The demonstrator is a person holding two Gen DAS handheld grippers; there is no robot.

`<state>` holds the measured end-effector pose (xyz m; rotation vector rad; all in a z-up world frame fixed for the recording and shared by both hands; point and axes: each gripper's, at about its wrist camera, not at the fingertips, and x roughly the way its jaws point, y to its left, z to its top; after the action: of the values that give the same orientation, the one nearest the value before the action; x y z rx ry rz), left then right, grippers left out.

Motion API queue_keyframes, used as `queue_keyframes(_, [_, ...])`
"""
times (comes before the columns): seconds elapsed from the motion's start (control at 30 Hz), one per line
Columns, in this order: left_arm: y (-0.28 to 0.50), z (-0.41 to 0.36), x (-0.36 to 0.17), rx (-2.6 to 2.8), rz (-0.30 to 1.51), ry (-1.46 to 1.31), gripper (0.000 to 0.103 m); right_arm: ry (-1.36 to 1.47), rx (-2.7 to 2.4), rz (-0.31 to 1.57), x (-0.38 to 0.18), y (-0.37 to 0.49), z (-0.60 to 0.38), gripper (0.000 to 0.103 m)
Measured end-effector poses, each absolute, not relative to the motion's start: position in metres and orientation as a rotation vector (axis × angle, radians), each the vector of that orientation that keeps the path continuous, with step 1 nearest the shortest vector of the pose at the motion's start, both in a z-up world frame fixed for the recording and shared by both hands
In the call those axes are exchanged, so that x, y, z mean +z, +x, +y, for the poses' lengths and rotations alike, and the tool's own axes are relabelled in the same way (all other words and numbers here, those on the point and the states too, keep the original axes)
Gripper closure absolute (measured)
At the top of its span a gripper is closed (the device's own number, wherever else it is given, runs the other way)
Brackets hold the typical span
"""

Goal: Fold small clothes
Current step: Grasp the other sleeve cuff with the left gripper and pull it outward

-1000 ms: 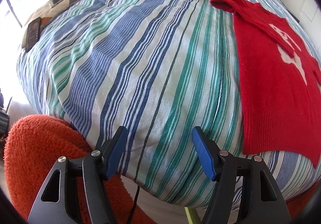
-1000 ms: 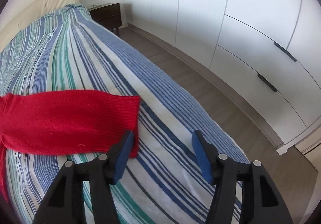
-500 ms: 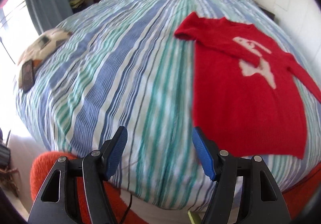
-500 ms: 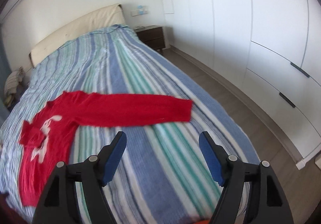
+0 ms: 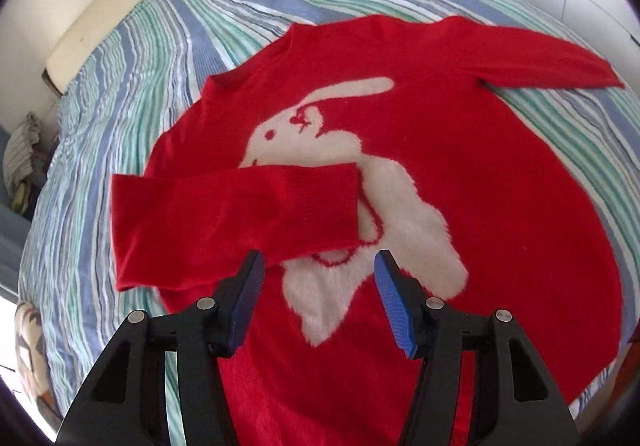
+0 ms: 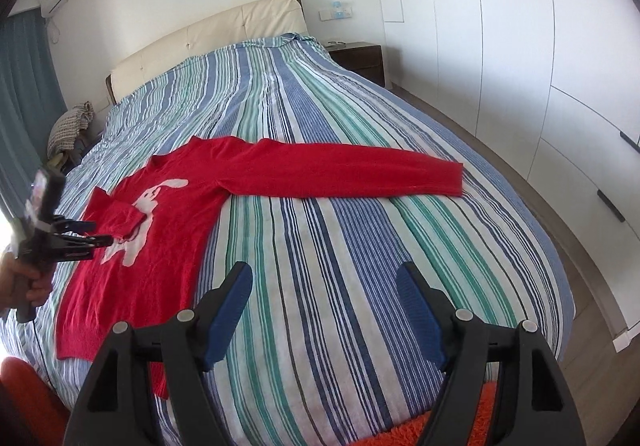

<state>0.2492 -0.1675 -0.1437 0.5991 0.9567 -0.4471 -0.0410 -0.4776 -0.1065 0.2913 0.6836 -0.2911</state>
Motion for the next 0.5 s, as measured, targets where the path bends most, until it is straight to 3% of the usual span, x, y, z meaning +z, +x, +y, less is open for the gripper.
queue_keyframes(0.1, [0.272, -0.172, -0.168, -0.420, 1.017, 0.613, 0.043, 0.279, -0.297, 0.694, -0.107, -0.039, -0.475, 0.029])
queue_keyframes(0.17, [0.279, -0.170, -0.178, -0.423, 1.043, 0.592, 0.069, 0.263, -0.300, 0.699, -0.107, -0.037, -0.472, 0.029])
queue_keyframes(0.2, [0.282, -0.166, -0.178, -0.382, 1.046, 0.588, 0.095, 0.257, -0.302, 0.701, -0.107, -0.036, -0.471, 0.029])
queue_keyframes(0.33, [0.303, -0.090, -0.129, -0.284, 1.004, 0.229, 0.096, 0.254, -0.308, 0.713, -0.109, -0.033, -0.471, 0.029])
queue_keyframes(0.5, [0.330, 0.098, -0.090, 0.205, 0.919, -0.109, 0.097, 0.250, -0.310, 0.729, -0.112, -0.030, -0.471, 0.029])
